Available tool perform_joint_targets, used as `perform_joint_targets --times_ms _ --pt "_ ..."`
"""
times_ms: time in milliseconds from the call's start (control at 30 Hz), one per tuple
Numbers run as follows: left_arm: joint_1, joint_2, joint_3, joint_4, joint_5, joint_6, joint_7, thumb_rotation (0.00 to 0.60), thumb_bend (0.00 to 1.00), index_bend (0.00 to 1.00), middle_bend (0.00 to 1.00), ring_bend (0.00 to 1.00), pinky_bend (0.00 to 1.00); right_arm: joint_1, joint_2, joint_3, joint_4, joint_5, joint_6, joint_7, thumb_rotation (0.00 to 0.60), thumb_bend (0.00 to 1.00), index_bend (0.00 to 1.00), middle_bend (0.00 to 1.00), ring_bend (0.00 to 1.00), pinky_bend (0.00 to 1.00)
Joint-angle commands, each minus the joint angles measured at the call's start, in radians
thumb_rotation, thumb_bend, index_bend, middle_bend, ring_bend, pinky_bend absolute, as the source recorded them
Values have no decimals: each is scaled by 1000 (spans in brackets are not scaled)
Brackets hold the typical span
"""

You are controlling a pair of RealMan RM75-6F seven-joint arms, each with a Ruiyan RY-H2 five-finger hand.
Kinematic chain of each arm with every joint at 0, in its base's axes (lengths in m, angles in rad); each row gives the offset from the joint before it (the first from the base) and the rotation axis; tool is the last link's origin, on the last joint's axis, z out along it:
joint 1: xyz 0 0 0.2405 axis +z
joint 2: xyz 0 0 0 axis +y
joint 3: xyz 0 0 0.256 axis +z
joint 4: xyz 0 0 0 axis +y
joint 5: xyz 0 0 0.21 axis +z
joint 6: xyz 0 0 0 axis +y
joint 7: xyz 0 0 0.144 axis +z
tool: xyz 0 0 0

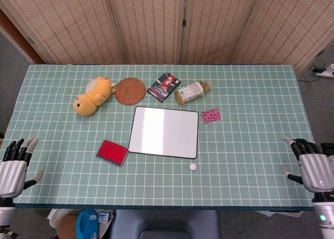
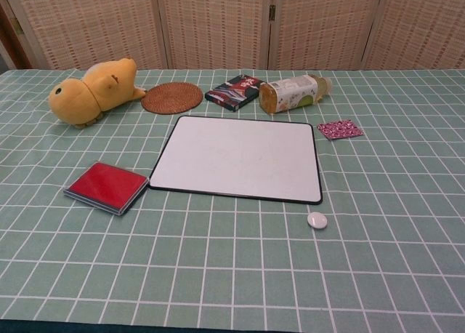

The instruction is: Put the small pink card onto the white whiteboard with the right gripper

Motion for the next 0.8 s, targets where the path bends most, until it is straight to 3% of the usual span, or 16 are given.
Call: perform_joint_targets --times_ms 33,800 --pt "-1 -2 -1 0 1 2 1 600 262 0 0 0 0 5 1 2 2 0 -5 2 600 205 176 269 184 223" --pt "-2 -1 -1 -1 11 16 -14 600 262 0 0 0 0 13 16 20 -25 -9 21 -26 600 206 175 269 184 223"
